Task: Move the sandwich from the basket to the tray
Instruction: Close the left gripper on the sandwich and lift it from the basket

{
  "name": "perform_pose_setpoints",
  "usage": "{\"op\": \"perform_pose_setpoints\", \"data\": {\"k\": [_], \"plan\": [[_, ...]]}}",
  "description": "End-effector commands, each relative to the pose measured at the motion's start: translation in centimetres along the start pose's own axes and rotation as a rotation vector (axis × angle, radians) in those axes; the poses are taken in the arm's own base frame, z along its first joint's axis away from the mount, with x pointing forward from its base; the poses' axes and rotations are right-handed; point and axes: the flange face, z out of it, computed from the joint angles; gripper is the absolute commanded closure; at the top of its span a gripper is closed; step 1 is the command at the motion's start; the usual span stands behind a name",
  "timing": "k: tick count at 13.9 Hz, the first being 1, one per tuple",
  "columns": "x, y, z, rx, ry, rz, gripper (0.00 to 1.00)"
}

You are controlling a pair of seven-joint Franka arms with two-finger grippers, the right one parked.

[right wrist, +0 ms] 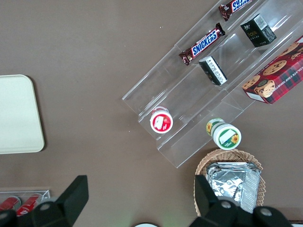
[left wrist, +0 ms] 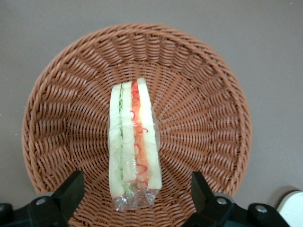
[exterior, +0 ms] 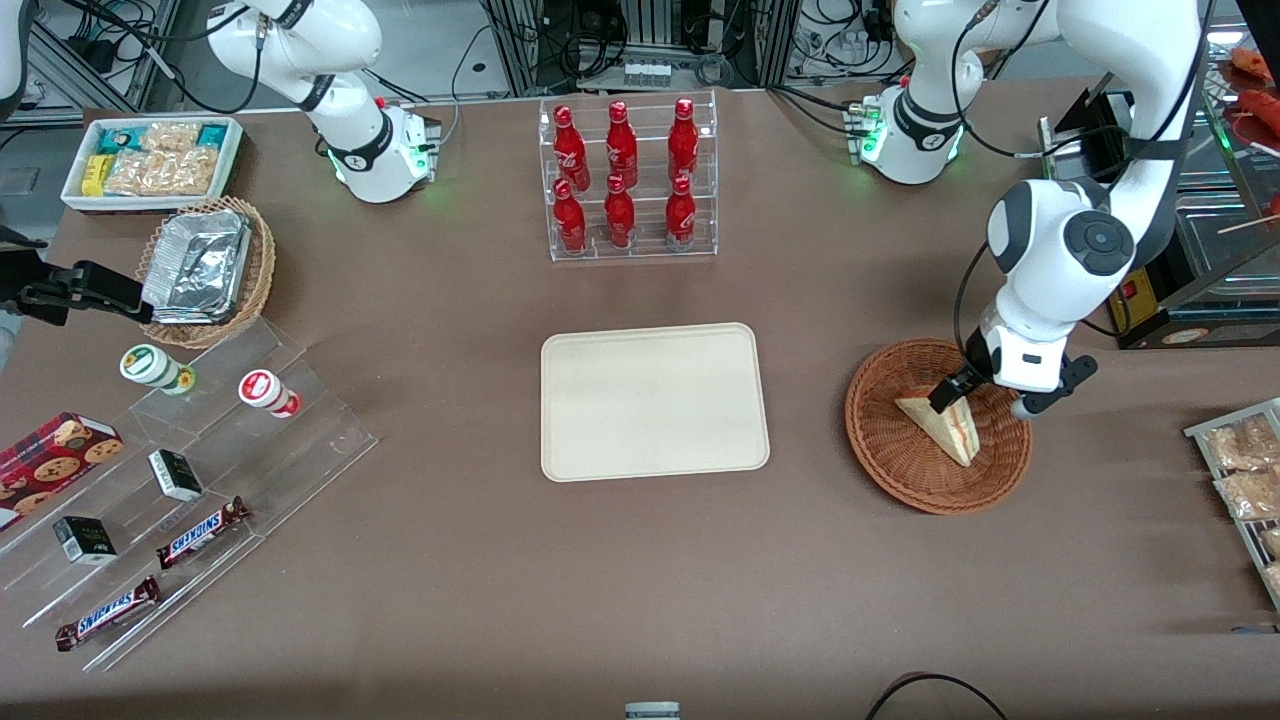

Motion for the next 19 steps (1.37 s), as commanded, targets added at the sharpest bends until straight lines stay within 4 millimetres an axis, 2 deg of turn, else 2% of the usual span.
{"op": "perform_pose_setpoints", "data": {"k": [1, 7, 8, 9, 10, 12, 14, 16, 17, 19], "plan": [[-1.0, -0.3, 2.1, 0.025, 0.010, 0.026, 0.00], [-0.7, -0.3, 5.6, -0.007, 0.032, -0.023, 0.02], [-0.7, -0.3, 5.7, -0.008, 0.032, -0.023, 0.22], [-0.5, -0.3, 5.4, -0.012, 0.037, -0.023, 0.80], [-0.5, -0.2, 5.2, -0.014, 0.040, -0.020, 1.00], [-0.3, -0.1, 4.7, -0.014, 0.045, -0.010, 1.00], [0.0, 0.0, 2.7, -0.007, 0.049, -0.007, 1.00], [1.2, 0.5, -1.0, 0.035, 0.025, 0.015, 1.00], [2.0, 1.1, -3.7, 0.061, 0.007, 0.020, 1.00], [3.6, 3.5, -8.8, 0.132, -0.032, 0.040, 1.00]]}}
